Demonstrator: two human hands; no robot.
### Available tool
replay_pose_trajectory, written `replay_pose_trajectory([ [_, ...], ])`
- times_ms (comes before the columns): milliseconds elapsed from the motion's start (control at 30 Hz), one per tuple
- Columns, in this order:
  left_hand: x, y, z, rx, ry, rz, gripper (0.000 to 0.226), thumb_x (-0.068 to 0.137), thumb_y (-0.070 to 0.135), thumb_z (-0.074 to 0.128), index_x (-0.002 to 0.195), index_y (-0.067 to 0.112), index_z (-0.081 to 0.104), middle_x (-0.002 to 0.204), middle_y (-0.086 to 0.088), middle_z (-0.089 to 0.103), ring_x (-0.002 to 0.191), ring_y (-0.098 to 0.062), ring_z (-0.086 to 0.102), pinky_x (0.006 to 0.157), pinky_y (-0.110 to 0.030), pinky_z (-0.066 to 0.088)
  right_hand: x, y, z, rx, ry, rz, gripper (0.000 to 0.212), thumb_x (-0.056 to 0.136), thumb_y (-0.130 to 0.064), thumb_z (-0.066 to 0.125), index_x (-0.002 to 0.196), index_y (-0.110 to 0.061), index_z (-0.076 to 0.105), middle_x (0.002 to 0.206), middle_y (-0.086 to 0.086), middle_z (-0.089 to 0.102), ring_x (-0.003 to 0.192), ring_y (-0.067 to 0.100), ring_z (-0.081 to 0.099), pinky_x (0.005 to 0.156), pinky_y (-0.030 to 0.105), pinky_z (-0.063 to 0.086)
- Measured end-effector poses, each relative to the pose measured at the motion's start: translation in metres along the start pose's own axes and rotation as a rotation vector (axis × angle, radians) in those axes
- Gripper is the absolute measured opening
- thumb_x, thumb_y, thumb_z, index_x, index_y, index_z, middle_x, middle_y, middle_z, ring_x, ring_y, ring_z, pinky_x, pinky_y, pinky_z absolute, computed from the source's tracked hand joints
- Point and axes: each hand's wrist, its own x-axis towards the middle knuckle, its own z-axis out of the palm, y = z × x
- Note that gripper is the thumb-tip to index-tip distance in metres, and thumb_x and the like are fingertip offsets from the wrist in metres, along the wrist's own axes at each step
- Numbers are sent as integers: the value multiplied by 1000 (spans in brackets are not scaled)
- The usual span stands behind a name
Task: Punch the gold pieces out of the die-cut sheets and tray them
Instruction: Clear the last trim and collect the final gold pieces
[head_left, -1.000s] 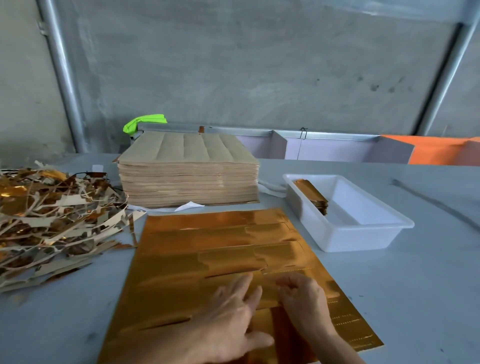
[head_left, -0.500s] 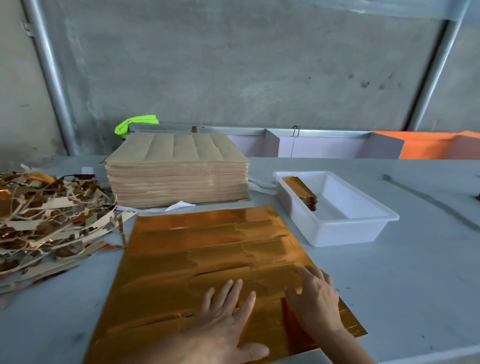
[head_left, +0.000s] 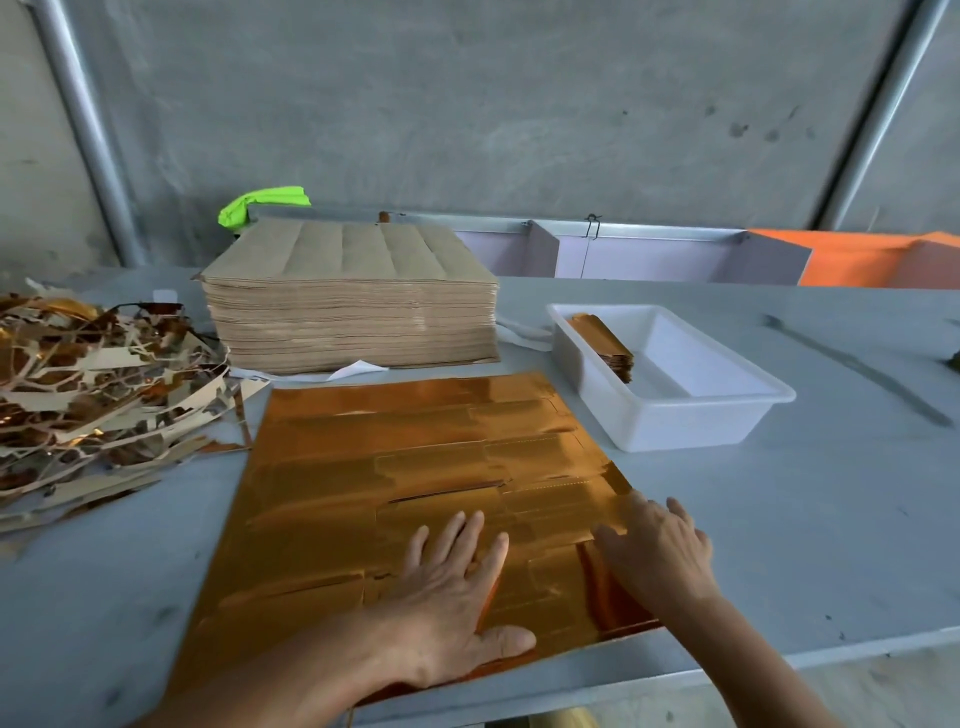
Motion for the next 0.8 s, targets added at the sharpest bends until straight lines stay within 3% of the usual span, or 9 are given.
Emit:
replay_pose_trajectory([
  [133,0,1,0,-2,1,-6,96,76,84,13,145,29,-25,149,-2,-38,135,-18,-38,110,-46,-21,2,3,-13,175,156,-44,20,91,-20,51,109,-14,57,105,9,64,110,31,56,92,45,47],
  [200,-1,1,0,-10,1,-3,96,77,83,14,146,28,-23,150,-2,-38,136,-18,-38,110,-46,-21,10,8,-21,308,154,-4,33,89,-10,56,123,-12,58,114,12,65,104,30,61,88,40,51],
  [267,-1,1,-1,-18,4,-1,96,77,83,15,147,29,-22,150,-2,-38,136,-18,-37,110,-45,-21,19,13,-31,380,63,42,43,88,-7,64,129,-10,54,122,11,61,100,24,61,80,31,52],
  [333,0,1,-2,-25,5,-4,96,78,83,17,147,29,-22,150,-2,-37,136,-18,-37,110,-45,-21,28,18,-40,393,-48,85,37,85,-7,69,120,-8,59,112,10,62,86,19,61,67,23,50],
  [467,-1,1,-3,-40,-6,-10,97,79,82,21,147,29,-21,151,-2,-37,137,-19,-36,110,-45,-20,36,23,-53,297,-361,168,15,84,-4,67,98,3,67,74,9,54,64,15,50,62,22,47],
  [567,-1,5,-11,-89,7,-24,102,72,84,21,149,29,-17,153,-2,-33,139,-20,-31,113,-48,-14,41,28,-63,372,-395,171,6,88,-4,64,93,-3,66,81,8,58,70,16,53,64,20,50],
  [633,0,12,-23,-180,95,-13,106,66,85,22,150,30,-13,155,1,-28,142,-19,-25,115,-48,-5,46,30,-71,561,-397,135,8,89,-3,62,96,-4,66,94,12,65,84,25,62,66,30,54],
  [700,3,24,-40,-304,286,39,106,65,84,26,151,32,-5,158,6,-18,145,-15,-11,116,-45,9,50,28,-80,752,-405,80,9,89,-4,62,96,-2,67,99,16,67,91,32,64,71,37,56],
  [800,14,46,-66,-457,558,135,100,67,81,34,150,26,20,154,3,21,137,-15,30,109,-37,37,50,16,-85,894,-434,-6,8,88,-9,63,86,-3,69,89,15,69,79,27,68,67,35,59],
])
